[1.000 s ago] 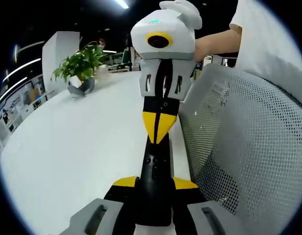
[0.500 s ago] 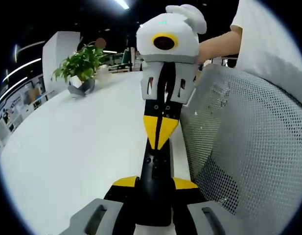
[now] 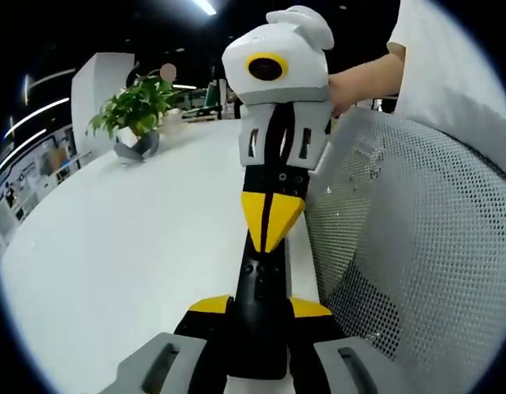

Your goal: Press the specified remote control buttons in sequence, fully releasing each button before pressing the next.

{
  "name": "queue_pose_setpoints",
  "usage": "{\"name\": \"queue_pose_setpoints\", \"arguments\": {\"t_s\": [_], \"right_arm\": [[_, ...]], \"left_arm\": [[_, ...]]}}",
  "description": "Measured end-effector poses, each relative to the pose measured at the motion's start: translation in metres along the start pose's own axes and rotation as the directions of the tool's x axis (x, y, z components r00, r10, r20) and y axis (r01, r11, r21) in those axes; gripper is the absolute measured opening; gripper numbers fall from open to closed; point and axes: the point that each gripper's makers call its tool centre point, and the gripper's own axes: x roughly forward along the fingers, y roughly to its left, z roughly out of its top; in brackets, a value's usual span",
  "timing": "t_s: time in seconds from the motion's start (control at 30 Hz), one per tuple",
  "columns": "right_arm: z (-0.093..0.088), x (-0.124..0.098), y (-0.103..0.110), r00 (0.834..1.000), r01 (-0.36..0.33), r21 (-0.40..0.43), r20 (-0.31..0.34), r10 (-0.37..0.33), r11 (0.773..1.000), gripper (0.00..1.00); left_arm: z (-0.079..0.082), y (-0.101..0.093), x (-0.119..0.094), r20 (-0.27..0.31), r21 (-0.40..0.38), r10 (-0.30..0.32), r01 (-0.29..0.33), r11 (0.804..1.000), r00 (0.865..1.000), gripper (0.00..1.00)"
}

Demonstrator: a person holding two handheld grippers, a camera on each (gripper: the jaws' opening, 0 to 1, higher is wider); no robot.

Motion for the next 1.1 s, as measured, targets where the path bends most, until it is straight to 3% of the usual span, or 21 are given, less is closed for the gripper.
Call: {"name": "queue_pose_setpoints", "arguments": {"t_s": [0.03, 0.07, 0.1, 0.43, 0.7, 0.8, 0.87, 1.0, 1.1], "right_arm": [[-0.006, 0.002, -0.001, 0.999, 0.004, -0.024, -0.048, -0.005, 1.0, 0.0], [-0.001, 0.002, -0.002, 0.999, 0.017, -0.063, -0.036, -0.02, 0.998, 0.0], [-0.003, 0.003, -0.001, 0.998, 0.006, -0.07, -0.069, -0.011, 0.998, 0.0], [-0.007, -0.002, -0.007, 0.997, 0.032, -0.042, -0.074, -0.035, 0.999, 0.0], [-0.007, 0.001, -0.006, 0.99, 0.038, -0.069, -0.13, -0.047, 0.997, 0.0], [-0.008, 0.0, -0.007, 0.993, 0.057, -0.062, -0.102, -0.064, 0.996, 0.0], [-0.006, -0.001, -0.007, 0.996, 0.081, 0.0, -0.036, -0.081, 0.997, 0.0], [-0.007, -0.003, -0.004, 0.995, 0.101, -0.005, 0.004, -0.101, 0.995, 0.0], [-0.001, -0.001, 0.005, 0.997, 0.078, -0.011, 0.03, -0.078, 0.997, 0.0]], "left_arm": [[0.0, 0.0, 0.0, 0.001, 0.0, 0.0, 0.0, 1.0, 1.0, 0.25], [0.0, 0.0, 0.0, 0.001, 0.0, 0.0, 0.0, 1.0, 1.0, 0.25], [0.0, 0.0, 0.0, 0.002, -0.001, 0.0, 0.0, 1.0, 1.0, 0.25], [0.0, 0.0, -0.001, 0.004, -0.002, 0.0, 0.0, 1.0, 1.0, 0.25], [0.0, -0.001, -0.001, 0.003, 0.0, 0.0, 0.0, 1.0, 1.0, 0.25], [0.0, -0.001, -0.001, 0.003, -0.001, 0.0, 0.0, 1.0, 1.0, 0.25], [0.0, -0.001, -0.001, 0.003, -0.001, 0.001, -0.001, 1.0, 1.0, 0.25], [0.0, -0.001, -0.001, 0.003, -0.002, 0.001, -0.001, 1.0, 1.0, 0.25], [0.0, -0.001, -0.001, 0.004, -0.002, 0.003, -0.003, 1.0, 1.0, 0.25]]}}
